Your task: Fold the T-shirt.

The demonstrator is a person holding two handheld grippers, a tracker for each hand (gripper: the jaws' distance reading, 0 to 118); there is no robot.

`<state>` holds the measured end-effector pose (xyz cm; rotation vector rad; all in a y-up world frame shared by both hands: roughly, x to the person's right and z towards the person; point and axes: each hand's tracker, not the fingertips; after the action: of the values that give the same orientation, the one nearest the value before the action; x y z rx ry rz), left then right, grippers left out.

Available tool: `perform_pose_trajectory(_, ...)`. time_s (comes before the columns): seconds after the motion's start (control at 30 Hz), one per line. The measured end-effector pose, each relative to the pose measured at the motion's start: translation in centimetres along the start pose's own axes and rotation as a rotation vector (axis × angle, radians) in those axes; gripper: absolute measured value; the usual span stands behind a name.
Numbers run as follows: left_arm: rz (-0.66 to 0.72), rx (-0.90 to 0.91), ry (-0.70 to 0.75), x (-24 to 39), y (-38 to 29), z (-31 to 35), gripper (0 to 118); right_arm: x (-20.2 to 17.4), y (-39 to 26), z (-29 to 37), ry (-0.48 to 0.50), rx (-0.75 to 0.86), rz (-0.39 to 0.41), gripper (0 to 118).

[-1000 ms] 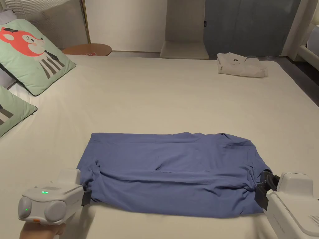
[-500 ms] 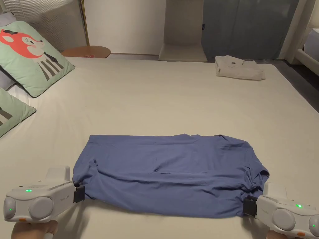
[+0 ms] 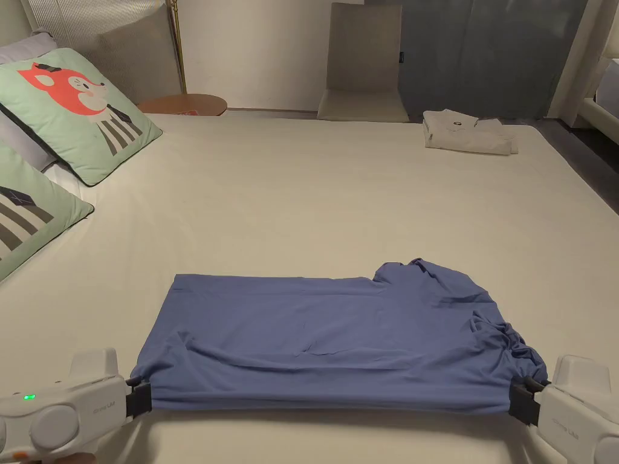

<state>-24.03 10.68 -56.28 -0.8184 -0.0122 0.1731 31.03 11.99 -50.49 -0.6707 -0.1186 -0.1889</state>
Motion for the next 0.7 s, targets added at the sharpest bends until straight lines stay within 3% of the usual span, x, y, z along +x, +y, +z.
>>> perform_pose_trajectory(0.43, -0.056, -0.067, 0.075, -1.6, -5.3, -0.2, 7, 0.0, -8.7, 0.5, -0.062, -0.092, -0.009, 10)
perform_pose_trajectory(0.5, -0.047, -0.066, 0.076, -1.6, -4.9, -0.1, 18, -0.4, -7.8, 0.9, -0.064, -0.091, -0.010, 14)
perform_pose_trajectory(0.57, -0.023, -0.063, 0.096, -0.7, -4.5, 0.7, 48, -0.8, -6.7, 1.6, -0.070, -0.082, -0.014, 34)
perform_pose_trajectory(0.6, -0.011, -0.045, 0.085, -0.5, -4.1, 1.3, 71, -1.2, -5.9, 2.2, -0.076, -0.040, 0.002, 59)
perform_pose_trajectory(0.63, 0.007, -0.003, 0.059, -0.1, -3.6, 1.9, 85, -1.4, -5.2, 2.5, -0.074, 0.002, 0.014, 80)
perform_pose_trajectory(0.7, 0.008, 0.094, 0.019, 1.0, -2.5, 3.5, 97, -2.1, -3.2, 3.4, -0.064, 0.087, 0.027, 108)
